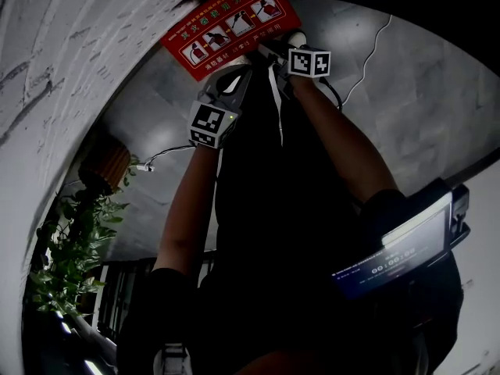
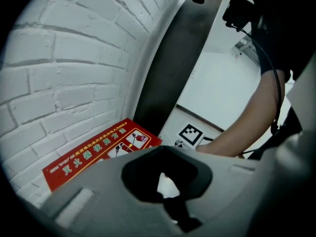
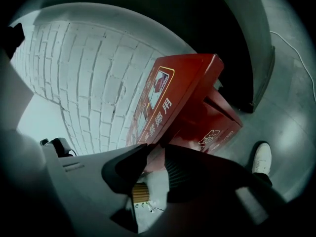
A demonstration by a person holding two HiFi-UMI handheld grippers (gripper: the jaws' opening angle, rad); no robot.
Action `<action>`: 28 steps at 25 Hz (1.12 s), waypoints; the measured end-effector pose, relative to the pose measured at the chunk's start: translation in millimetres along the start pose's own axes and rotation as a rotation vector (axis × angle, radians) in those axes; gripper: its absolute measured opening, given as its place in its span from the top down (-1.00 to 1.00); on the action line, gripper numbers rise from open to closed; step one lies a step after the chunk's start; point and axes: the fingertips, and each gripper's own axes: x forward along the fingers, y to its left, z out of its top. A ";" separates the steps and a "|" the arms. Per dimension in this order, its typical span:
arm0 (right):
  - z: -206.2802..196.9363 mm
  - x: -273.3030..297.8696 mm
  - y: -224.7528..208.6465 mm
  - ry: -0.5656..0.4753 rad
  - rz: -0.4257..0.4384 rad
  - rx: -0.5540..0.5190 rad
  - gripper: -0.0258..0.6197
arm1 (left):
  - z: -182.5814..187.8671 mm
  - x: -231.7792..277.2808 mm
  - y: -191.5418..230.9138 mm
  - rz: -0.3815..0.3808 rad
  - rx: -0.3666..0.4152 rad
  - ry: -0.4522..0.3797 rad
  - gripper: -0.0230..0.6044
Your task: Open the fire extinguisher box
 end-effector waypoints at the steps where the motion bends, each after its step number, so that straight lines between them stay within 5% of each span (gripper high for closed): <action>1: 1.3 -4.8 5.1 -0.002 0.007 0.005 0.57 | 5.3 -2.4 -1.3 0.005 0.007 -0.012 0.92; 7: 21.3 -26.8 65.2 0.006 0.067 -0.057 0.59 | 45.8 -31.9 5.5 0.050 0.028 -0.084 0.92; 11: 52.5 -32.4 115.3 -0.005 0.068 -0.210 0.76 | 66.8 -55.4 16.8 0.086 0.039 -0.116 0.92; 16: 102.9 -6.5 174.5 -0.024 0.176 -0.293 0.76 | 79.8 -76.3 30.4 0.133 0.034 -0.144 0.92; 22: 149.6 22.7 204.0 -0.051 0.198 -0.326 0.75 | 84.5 -94.0 40.2 0.169 0.036 -0.153 0.92; 28: 152.1 27.1 212.1 -0.030 0.189 -0.352 0.76 | 89.0 -109.1 51.4 0.197 0.020 -0.175 0.92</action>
